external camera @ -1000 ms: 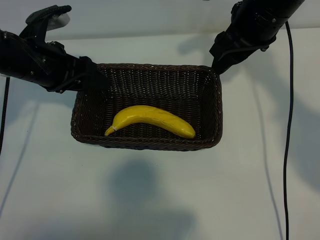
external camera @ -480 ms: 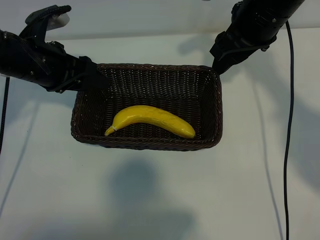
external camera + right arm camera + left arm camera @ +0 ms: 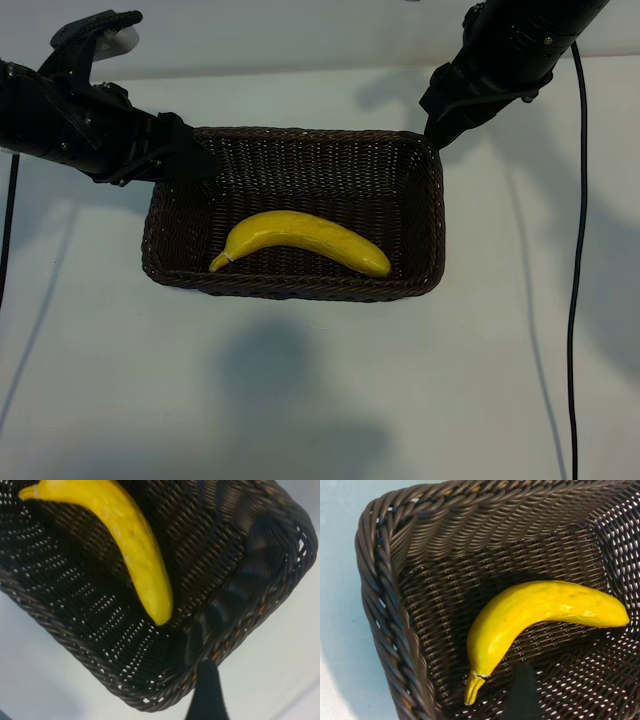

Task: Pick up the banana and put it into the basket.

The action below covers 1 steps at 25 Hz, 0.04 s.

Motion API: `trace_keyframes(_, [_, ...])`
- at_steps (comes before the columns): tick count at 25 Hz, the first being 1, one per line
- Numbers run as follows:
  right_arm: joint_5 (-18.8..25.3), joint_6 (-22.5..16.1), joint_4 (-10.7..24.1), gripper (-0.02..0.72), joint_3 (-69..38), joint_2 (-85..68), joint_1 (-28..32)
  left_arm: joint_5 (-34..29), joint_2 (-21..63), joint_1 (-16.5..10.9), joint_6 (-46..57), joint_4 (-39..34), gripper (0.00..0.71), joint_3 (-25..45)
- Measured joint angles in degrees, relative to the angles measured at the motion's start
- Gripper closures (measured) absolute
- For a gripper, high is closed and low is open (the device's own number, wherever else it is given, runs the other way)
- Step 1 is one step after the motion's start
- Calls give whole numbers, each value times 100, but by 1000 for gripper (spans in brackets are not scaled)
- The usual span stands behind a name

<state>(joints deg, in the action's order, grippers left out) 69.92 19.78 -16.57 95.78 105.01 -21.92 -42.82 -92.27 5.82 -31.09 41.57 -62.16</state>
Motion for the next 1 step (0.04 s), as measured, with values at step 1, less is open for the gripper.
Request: trace_keyframes(1, [0, 0, 0, 153, 0, 0, 0, 0, 0, 0, 0, 0, 118, 0])
